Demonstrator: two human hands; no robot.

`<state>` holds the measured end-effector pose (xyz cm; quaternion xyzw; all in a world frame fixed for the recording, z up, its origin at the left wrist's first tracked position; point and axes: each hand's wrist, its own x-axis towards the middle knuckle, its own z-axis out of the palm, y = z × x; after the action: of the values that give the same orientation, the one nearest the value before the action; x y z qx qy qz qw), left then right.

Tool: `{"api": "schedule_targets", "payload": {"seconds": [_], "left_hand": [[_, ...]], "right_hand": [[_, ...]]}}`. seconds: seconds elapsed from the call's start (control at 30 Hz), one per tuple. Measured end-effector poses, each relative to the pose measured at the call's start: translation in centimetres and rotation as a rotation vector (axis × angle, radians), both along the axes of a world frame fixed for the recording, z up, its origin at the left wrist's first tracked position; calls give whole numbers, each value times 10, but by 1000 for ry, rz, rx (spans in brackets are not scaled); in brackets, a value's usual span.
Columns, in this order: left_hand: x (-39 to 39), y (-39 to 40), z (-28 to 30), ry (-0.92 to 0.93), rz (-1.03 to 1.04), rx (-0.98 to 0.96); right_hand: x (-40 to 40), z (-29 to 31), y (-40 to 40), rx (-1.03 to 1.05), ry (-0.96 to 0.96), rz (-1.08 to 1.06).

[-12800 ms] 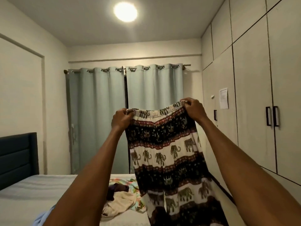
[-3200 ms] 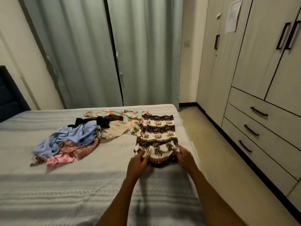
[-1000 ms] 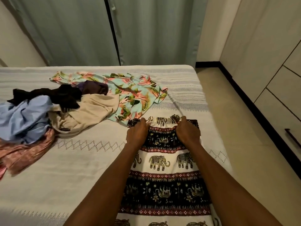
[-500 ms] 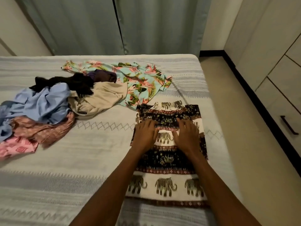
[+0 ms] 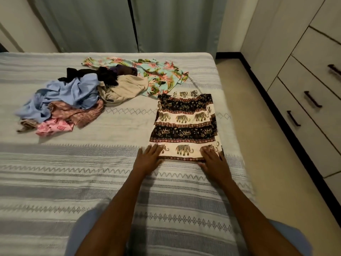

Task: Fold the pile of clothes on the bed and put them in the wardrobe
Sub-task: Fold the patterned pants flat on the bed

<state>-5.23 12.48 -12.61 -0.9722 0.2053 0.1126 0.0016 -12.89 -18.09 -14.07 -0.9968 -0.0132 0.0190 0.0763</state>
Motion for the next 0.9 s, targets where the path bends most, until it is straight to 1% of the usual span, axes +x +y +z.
{"api": "schedule_targets", "payload": {"seconds": [0.1, 0.17, 0.27, 0.33, 0.4, 0.47, 0.5, 0.53, 0.57, 0.63, 0.7, 0.77, 0.8, 0.83, 0.9], "left_hand": [[-6, 0, 16, -145, -33, 85], [-8, -4, 27, -178, -53, 117], [-14, -10, 40, -182, 7, 21], [-20, -10, 41, -164, 91, -134], [-33, -9, 45, -88, 222, -389], [-56, -9, 54, -4, 320, -709], [-67, -10, 58, 20, 357, -816], [-81, -9, 64, 33, 381, -872], [-95, -8, 68, 49, 384, -895], [-116, 1, 74, 91, 348, -863], [-123, 19, 80, 143, 295, -792], [-126, 37, 89, 297, 253, -760], [-127, 43, 95, 379, 230, -747], [-127, 47, 100, 421, 199, -736], [-123, 49, 108, 383, 155, -719]], "right_hand": [[-5, 14, -3, -62, -30, -111], [-6, 24, -2, -63, -50, -188], [-9, 42, -3, -84, -50, -204], [-11, 50, -6, -87, -80, -214], [-20, 53, -10, -51, -140, -217], [-36, 55, -13, 30, -220, -218], [-42, 54, -14, 84, -257, -228], [-51, 55, -16, 142, -300, -237], [-60, 57, -17, 198, -329, -244], [-78, 60, -20, 304, -339, -236], [-93, 63, -24, 426, -283, -207], [-103, 68, -27, 558, -183, -152], [-106, 72, -28, 601, -140, -136], [-107, 75, -29, 628, -107, -132], [-106, 79, -30, 639, -73, -139]]}}
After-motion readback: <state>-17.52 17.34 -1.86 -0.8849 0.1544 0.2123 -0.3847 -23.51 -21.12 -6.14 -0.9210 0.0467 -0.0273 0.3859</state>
